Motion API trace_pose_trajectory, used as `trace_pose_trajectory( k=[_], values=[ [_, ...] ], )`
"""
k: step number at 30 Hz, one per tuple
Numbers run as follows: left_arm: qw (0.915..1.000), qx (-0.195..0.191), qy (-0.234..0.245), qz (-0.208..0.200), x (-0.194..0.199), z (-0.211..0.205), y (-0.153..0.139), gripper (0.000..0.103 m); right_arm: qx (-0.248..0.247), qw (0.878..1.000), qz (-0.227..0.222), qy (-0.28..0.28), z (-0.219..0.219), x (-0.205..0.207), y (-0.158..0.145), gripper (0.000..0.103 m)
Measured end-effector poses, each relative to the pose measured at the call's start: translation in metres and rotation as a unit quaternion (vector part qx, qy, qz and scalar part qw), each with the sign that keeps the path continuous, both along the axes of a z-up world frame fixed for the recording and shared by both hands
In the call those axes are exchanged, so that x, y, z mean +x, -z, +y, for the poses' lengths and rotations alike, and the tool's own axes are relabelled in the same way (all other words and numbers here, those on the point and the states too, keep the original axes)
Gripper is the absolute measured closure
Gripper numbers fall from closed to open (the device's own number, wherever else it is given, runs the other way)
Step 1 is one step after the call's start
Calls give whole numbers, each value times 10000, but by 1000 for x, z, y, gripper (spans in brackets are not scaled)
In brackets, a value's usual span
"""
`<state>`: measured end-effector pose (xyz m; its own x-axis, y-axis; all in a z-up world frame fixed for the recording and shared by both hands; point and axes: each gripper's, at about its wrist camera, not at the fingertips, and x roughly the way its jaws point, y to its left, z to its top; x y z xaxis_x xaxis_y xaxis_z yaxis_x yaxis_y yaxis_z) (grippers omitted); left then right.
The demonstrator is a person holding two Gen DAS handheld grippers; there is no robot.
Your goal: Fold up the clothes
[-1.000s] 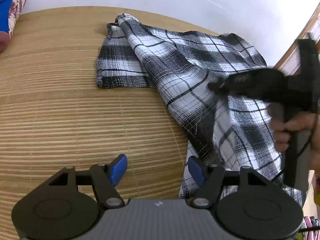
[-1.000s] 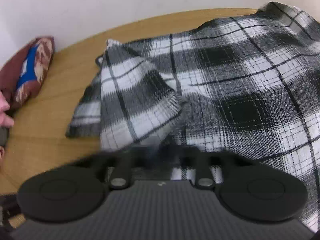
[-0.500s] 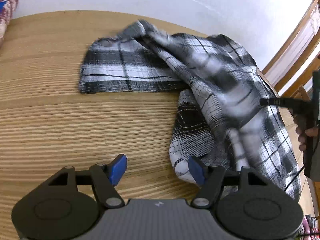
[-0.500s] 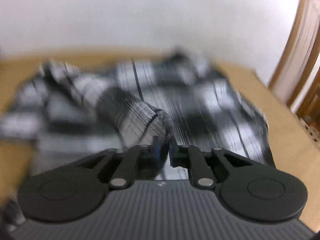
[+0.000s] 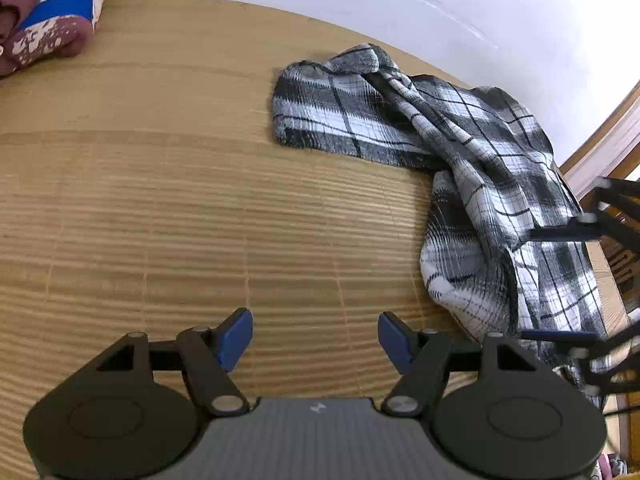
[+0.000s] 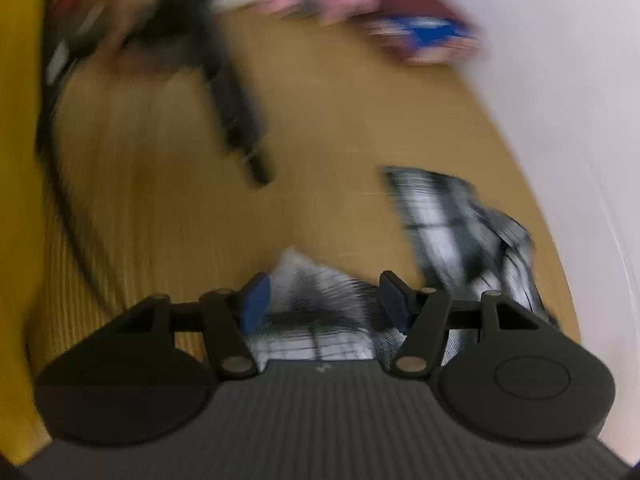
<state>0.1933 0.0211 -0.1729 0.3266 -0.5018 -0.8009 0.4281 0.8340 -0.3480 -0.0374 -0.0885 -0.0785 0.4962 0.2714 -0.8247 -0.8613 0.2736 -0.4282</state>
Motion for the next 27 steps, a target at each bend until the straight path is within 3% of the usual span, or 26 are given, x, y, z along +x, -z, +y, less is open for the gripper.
trace_pose_trajectory(
  k=[2, 4, 5, 6, 7, 9, 11, 12, 14, 16, 19, 21, 22, 23, 24, 25, 27],
  values=[
    [10000, 24, 48, -48, -6, 0, 1, 30, -312, 9992, 131, -207, 12, 14, 19, 41],
    [9999, 50, 98, -100, -11, -1, 2, 30, -407, 9982, 445, -39, 25, 32, 32, 41],
    [9998, 78, 129, -110, -14, -2, 2, 30, -388, 9965, 714, 176, 27, 43, 38, 50],
    [9997, 95, 168, -120, -17, -4, 2, 30, -289, 9937, 991, 429, 26, 53, 39, 66],
    [9996, 86, 209, -141, -20, -4, 1, 30, -129, 9892, 1272, 711, 24, 60, 36, 98],
    [9995, 51, 277, -163, -23, -7, 0, 30, 404, 9855, 1118, 1209, 9, 61, 16, 95],
    [9993, 1, 326, -161, -25, -10, -2, 30, 1044, 9711, 738, 2014, -18, 58, -13, 95],
    [9994, -37, 328, -135, -24, -13, -2, 30, 1343, 9575, 533, 2496, -36, 56, -25, 95],
    [9991, -161, 395, -32, -20, -21, -1, 30, 1856, 9174, 133, 3517, -80, 52, -43, 95],
    [9982, -285, 527, 46, -16, -33, -1, 30, 2140, 8657, -121, 4524, -136, 47, -45, 95],
    [9956, -360, 858, 85, -12, -61, 2, 30, 2052, 7889, -237, 5788, -210, 46, -21, 92],
    [9929, -335, 1126, 161, -10, -87, 7, 30, 1685, 7609, -37, 6266, -237, 40, 2, 91],
    [9915, -325, 1251, 176, -11, -98, 9, 30, 1471, 7562, -98, 6375, -240, 37, 8, 91],
    [9900, -331, 1368, 133, -13, -108, 10, 29, 1310, 7649, -274, 6301, -236, 31, 8, 90],
    [9882, -343, 1487, 101, -15, -117, 11, 29, 1174, 7810, -484, 6115, -228, 24, 4, 90],
    [9870, -325, 1571, 79, -17, -126, 11, 29, 1005, 8094, -695, 5745, -216, 15, -2, 84],
    [9870, -278, 1580, 18, -19, -136, 10, 29, 620, 8804, -1032, 4587, -180, -6, -14, 68]
  ],
)
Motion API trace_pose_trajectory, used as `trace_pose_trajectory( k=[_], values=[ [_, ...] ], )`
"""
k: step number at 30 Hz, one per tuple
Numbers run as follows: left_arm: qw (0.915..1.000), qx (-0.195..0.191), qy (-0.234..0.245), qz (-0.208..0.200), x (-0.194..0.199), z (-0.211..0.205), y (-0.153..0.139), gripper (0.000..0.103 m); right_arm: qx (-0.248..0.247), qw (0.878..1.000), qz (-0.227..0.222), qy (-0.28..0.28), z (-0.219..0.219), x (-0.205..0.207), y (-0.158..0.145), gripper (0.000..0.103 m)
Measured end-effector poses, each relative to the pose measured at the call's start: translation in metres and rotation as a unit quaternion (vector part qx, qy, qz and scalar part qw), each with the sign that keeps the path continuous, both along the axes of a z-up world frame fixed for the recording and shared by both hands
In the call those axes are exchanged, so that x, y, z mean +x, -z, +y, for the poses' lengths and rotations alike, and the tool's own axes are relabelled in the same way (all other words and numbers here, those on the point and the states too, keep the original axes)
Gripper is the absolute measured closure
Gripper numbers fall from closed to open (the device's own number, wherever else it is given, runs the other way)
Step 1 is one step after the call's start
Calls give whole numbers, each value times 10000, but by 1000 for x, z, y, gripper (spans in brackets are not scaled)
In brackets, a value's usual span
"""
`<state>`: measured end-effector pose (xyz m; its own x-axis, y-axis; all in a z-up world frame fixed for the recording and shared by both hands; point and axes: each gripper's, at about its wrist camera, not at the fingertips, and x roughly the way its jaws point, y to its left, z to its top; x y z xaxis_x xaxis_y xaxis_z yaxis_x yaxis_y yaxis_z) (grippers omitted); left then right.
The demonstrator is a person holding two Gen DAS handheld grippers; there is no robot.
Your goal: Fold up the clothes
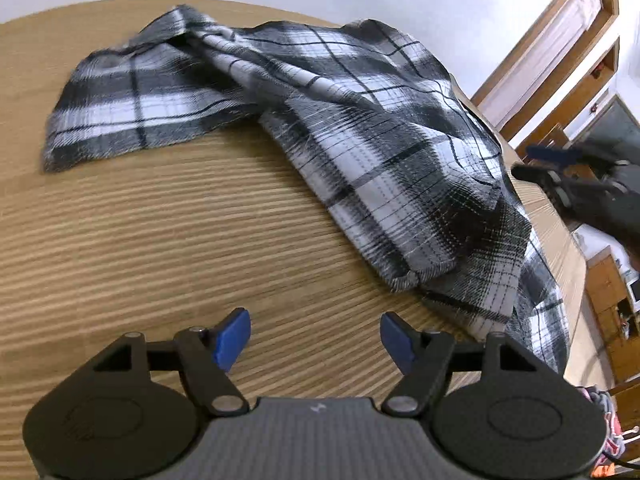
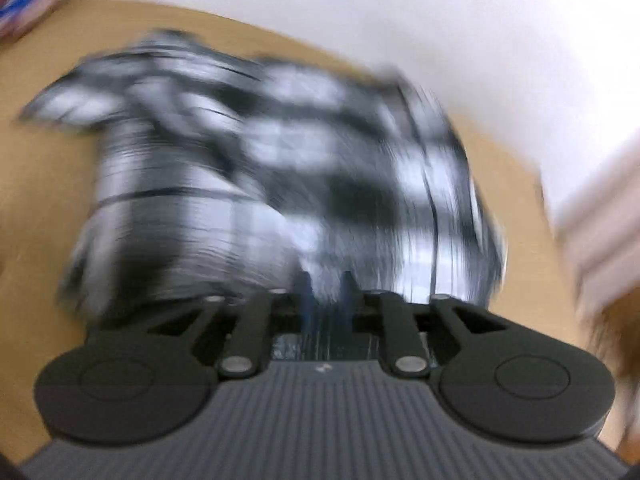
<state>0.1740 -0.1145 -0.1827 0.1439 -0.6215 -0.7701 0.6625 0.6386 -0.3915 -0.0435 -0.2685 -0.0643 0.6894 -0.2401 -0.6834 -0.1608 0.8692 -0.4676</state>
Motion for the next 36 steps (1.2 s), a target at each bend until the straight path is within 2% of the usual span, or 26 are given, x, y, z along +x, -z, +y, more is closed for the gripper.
trace_pose_trajectory(
  k=[1, 2, 4, 6, 8, 11, 14, 15, 16, 17, 20, 22, 23, 25, 27, 29, 30, 32, 34, 36],
  values=[
    [10000, -6, -33, -20, 0, -3, -1, 29, -219, 9967, 75, -781, 18, -10, -2, 55],
    [10000, -27, -70, -12, 1, -2, -2, 29, -387, 9865, 191, -1577, 36, -18, -3, 47],
    [9998, -22, -190, -5, 5, 6, -4, 29, -508, 9612, 513, -2662, 63, -27, 5, 45],
    [9994, 35, -344, -28, 8, 17, -7, 29, -551, 9357, 875, -3373, 82, -24, 24, 45],
    [9986, 97, -511, -55, 9, 31, -9, 29, -729, 9235, 1082, -3608, 89, -10, 48, 45],
    [9971, 161, -737, -48, 8, 48, -10, 29, -761, 9201, 1452, -3557, 82, 12, 71, 45],
    [9958, 255, -875, -50, 5, 63, -9, 29, -579, 9167, 1567, -3629, 71, 23, 72, 46],
    [9955, 280, -910, -38, 5, 66, -7, 29, -507, 9182, 1632, -3573, 68, 29, 72, 49],
    [9951, 303, -940, -29, 5, 70, -7, 29, -381, 9236, 1746, -3390, 65, 37, 71, 66],
    [9947, 326, -971, -21, 5, 74, -6, 29, -177, 9319, 1836, -3124, 63, 46, 67, 89],
    [9939, 301, -1056, -58, 6, 87, -9, 29, 688, 9509, 1904, -2341, 58, 67, 46, 91],
    [9931, 286, -1131, -140, 6, 96, -13, 29, 1640, 9491, 1902, -1899, 56, 79, 23, 91],
    [9925, 289, -1176, -189, 5, 101, -15, 29, 2269, 9400, 1915, -1681, 56, 87, 9, 91],
    [9910, 300, -1273, -272, 6, 112, -18, 28, 3408, 9105, 1891, -1384, 63, 101, -13, 91],
    [9895, 308, -1382, -287, 7, 124, -18, 28, 4293, 8771, 1795, -1192, 79, 110, -27, 91],
    [9880, 314, -1488, -251, 9, 136, -16, 28, 4993, 8448, 1700, -903, 100, 132, -24, 91],
    [9873, 318, -1541, -233, 10, 142, -15, 28, 5252, 8314, 1661, -730, 109, 145, -17, 91],
    [9856, 324, -1647, -198, 11, 154, -13, 28, 5555, 8151, 1620, -265, 131, 171, 10, 86],
    [9846, 374, -1704, -105, 13, 160, -8, 28, 5706, 8033, 1649, 438, 154, 188, 43, 79],
    [9846, 377, -1702, -99, 16, 165, -6, 27, 5831, 7826, 1777, 1261, 177, 191, 67, 76]
  ],
)
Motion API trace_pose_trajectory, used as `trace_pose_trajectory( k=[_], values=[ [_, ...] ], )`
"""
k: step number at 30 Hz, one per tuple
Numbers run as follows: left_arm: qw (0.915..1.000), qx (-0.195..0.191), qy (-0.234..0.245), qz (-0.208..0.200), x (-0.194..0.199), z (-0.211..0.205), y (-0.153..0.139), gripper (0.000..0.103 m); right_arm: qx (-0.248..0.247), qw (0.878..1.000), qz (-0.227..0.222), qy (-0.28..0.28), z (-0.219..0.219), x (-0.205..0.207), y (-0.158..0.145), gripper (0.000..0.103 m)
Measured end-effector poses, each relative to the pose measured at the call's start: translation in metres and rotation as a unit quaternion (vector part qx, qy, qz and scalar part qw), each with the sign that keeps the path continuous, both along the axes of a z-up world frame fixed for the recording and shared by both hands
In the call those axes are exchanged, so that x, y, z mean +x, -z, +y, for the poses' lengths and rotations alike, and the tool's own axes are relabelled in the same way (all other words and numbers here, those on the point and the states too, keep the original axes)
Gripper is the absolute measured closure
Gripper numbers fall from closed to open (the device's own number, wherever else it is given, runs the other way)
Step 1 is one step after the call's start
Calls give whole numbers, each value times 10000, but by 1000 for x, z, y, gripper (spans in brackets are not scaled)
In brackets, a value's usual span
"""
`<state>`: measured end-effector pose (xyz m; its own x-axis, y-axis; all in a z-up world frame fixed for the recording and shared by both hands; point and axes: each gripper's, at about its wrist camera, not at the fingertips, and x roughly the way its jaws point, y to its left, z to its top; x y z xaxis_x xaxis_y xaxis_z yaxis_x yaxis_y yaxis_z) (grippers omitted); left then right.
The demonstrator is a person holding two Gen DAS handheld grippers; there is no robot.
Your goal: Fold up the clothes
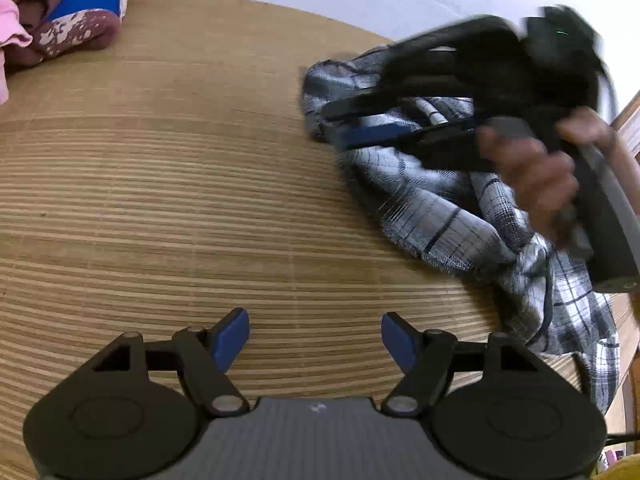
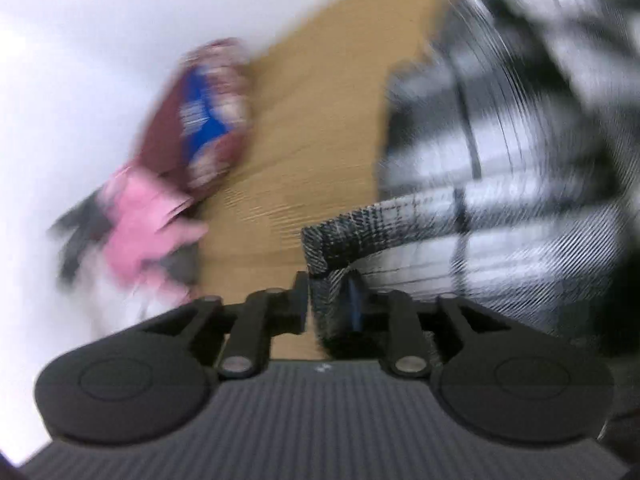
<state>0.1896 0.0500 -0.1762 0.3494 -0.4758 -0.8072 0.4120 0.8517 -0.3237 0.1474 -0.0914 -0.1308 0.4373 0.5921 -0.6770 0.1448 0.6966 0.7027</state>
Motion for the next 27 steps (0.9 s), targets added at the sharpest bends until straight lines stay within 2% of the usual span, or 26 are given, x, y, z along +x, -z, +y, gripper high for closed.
trace_pose_trajectory(
  k=[1, 3, 5, 6, 7, 8, 9, 11, 12, 13, 15, 18, 20, 22, 24, 25, 26, 27],
  values=[
    [10000, 20, 30, -27, 2, 0, -2, 27, 114, 9998, 104, 119, 8, -2, 1, 76],
    [9999, 68, 93, -79, 5, -1, -5, 27, 359, 9993, 31, 120, 20, -14, -10, 76],
    [9997, 117, 155, -131, 8, -1, -8, 27, 186, 9980, -475, -386, 21, -33, -38, 72],
    [9994, 106, 262, -205, 10, -3, -12, 27, -72, 9940, -839, -695, 17, -46, -54, 67],
    [9982, 93, 485, -348, 10, -10, -18, 27, -545, 9862, -1262, -920, 7, -62, -67, 57],
    [9961, 81, 719, -498, 11, -17, -24, 27, -1114, 9732, -1694, -1084, -6, -78, -79, 48],
    [9926, 76, 997, -683, 8, -26, -29, 27, -1678, 9596, -1977, -1094, -20, -95, -88, 44],
    [9786, 65, 1732, -1106, -1, -51, -39, 27, -2728, 9339, -2168, -798, -51, -127, -95, 30],
    [9696, 22, 2107, -1244, -5, -66, -43, 27, -3046, 9288, -2039, -548, -68, -140, -95, 29],
    [9590, -24, 2480, -1374, -9, -82, -46, 27, -3183, 9297, -1834, -270, -86, -153, -92, 30],
    [9366, -148, 3139, -1551, -19, -117, -47, 26, -3072, 9415, -1320, 411, -122, -175, -81, 30],
    [9071, -6, 3813, -1780, -36, -157, -42, 26, -2344, 9558, -894, 1533, -162, -198, -60, 30],
    [8963, 167, 4047, -1805, -37, -180, -34, 27, -1933, 9549, -715, 2137, -176, -197, -43, 30],
    [8921, 239, 4216, -1607, -31, -195, -24, 27, -1647, 9507, -601, 2559, -187, -188, -24, 30],
    [8938, 194, 4316, -1203, -17, -205, -13, 31, -1444, 9461, -494, 2858, -199, -179, -10, 29],
    [8959, 100, 4347, -906, -9, -208, -8, 36, -1376, 9444, -462, 2949, -203, -173, -4, 30],
    [8971, -61, 4380, -570, -1, -209, -4, 55, -1331, 9435, -446, 3003, -207, -168, 1, 30],
    [8970, -229, 4407, -230, 8, -210, 1, 67, -1302, 9437, -459, 3006, -209, -162, 3, 30]
  ],
)
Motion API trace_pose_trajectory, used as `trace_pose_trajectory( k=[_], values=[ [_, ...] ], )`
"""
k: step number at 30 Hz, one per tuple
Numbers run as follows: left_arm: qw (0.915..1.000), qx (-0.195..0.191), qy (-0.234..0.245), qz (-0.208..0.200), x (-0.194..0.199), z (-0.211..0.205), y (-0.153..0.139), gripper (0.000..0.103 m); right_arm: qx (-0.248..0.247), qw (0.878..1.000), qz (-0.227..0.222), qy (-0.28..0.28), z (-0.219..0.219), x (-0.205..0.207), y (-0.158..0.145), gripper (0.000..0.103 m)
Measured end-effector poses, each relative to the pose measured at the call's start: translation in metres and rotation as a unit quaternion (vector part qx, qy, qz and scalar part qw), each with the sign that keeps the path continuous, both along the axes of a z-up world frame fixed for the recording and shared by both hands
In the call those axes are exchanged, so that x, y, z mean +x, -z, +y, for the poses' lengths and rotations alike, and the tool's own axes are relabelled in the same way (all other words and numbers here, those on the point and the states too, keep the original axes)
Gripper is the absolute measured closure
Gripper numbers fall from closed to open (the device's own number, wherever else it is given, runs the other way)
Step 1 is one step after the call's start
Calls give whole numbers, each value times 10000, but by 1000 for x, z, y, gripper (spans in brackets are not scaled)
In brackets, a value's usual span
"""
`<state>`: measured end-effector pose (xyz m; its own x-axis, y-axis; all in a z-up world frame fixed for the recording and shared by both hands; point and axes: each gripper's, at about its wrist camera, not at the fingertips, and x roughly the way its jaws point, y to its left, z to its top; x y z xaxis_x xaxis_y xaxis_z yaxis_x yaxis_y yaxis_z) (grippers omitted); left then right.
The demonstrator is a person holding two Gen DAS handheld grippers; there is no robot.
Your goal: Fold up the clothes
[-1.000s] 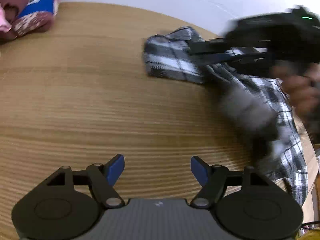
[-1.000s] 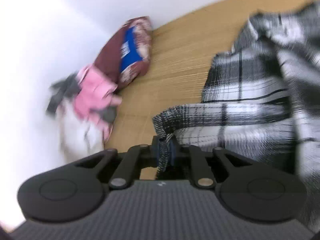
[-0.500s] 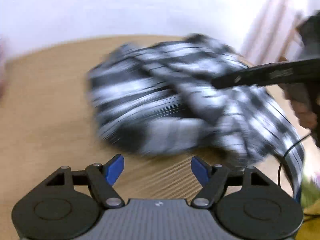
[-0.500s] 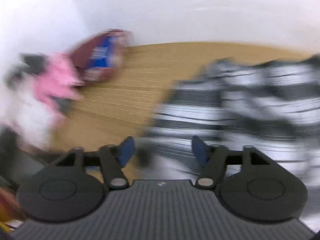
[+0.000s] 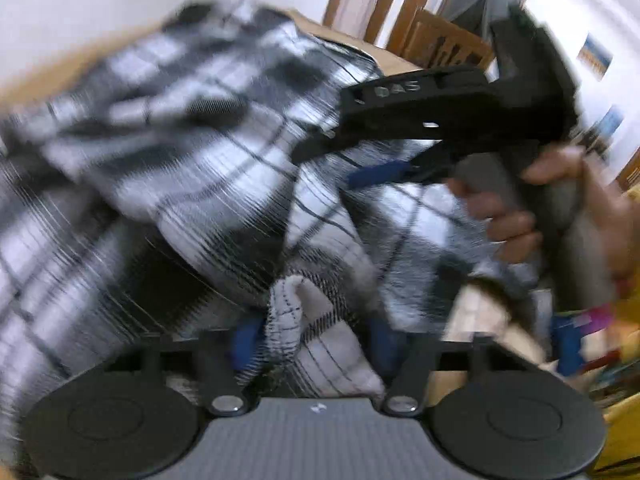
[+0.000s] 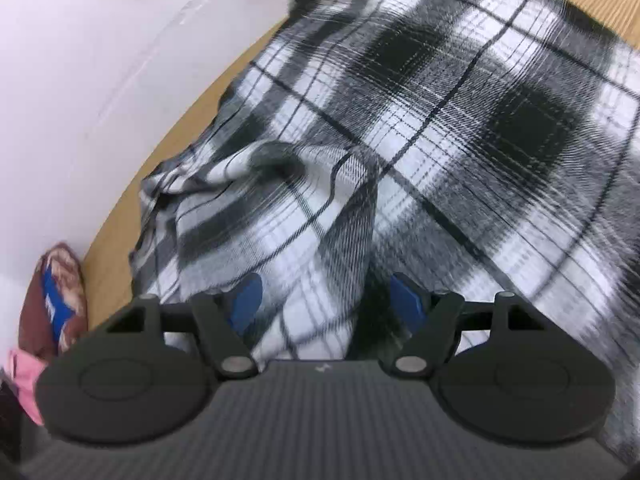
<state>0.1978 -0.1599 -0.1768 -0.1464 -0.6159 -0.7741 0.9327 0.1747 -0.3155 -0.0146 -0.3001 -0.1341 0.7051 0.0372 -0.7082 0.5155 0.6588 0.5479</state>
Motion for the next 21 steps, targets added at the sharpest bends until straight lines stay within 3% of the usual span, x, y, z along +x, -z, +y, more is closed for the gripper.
trace_pose_trajectory(
  k=[1, 2, 4, 6, 8, 12, 14, 18, 21],
  values=[
    [9995, -37, 86, 294, 5, 3, 1, 81, 3, 10000, -35, -45, 0, 5, 1, 30],
    [9989, -105, 227, 409, 5, 12, -3, 82, 7, 9999, -69, -90, 0, 10, 3, 30],
    [9979, -143, 608, 192, -4, 35, -16, 84, 14, 9997, -138, -180, 0, 21, 5, 30],
    [9973, 286, 655, -154, -10, 64, -17, 83, 126, 9989, -265, -369, 2, 29, 6, 34],
    [9937, 731, 685, -501, -16, 93, -18, 83, 550, 9914, -668, -986, 13, 33, -1, 37],
    [9896, 1345, -121, -498, -3, 149, -8, 80, 731, 9624, -1146, -2351, 59, 36, -26, 36],
    [9871, 1319, -725, -543, 9, 169, -10, 74, 628, 9504, -1220, -2792, 81, 38, -36, 36],
    [9768, 855, -1923, -389, 48, 174, -10, 68, 84, 9401, -1408, -3103, 116, 34, -54, 36],
    [9666, 862, -2365, -491, 71, 156, 1, 68, -259, 9110, -1346, -3890, 144, 35, -59, 36]
  ],
)
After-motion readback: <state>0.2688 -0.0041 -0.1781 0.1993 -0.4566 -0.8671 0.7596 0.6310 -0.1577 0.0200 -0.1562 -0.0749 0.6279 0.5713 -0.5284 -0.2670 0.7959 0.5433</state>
